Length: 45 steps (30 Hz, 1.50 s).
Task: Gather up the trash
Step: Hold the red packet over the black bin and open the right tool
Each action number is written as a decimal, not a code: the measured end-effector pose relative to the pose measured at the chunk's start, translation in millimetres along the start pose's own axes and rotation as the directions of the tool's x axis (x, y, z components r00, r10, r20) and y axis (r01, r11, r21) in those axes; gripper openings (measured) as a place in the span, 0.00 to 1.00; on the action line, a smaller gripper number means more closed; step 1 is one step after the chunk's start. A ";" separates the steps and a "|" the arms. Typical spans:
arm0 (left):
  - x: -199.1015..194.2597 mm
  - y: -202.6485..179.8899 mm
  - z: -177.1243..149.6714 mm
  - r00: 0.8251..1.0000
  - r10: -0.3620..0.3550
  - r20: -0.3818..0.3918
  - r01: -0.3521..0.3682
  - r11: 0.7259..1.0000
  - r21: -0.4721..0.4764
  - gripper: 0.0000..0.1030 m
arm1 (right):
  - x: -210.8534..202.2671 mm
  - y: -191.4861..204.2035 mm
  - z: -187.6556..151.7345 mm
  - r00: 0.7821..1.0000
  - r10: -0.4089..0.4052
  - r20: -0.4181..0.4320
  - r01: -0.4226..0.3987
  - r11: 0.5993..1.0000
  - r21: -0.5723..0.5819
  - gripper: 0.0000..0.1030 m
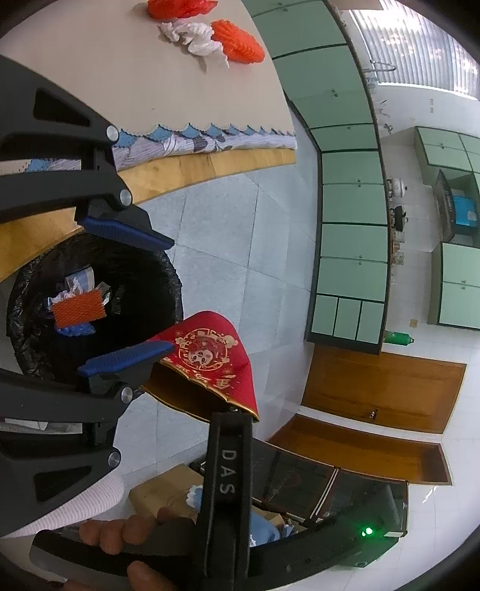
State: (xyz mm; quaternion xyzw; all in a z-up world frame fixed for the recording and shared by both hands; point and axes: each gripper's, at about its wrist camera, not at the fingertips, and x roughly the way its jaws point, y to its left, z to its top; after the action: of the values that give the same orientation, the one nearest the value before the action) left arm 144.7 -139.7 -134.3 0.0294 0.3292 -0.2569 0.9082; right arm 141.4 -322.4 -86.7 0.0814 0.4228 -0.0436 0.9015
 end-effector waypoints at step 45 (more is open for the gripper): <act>-2.3 -5.7 -3.1 0.997 -0.075 -0.011 0.075 0.997 0.000 0.49 | 5.8 2.1 6.1 1.000 -0.005 0.000 0.005 0.999 0.042 0.66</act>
State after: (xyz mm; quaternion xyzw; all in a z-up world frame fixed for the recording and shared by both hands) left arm 138.7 -142.9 -134.7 0.0189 0.3349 -0.2906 0.8961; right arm 150.1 -321.5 -87.1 0.0993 0.4222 -0.0550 0.8994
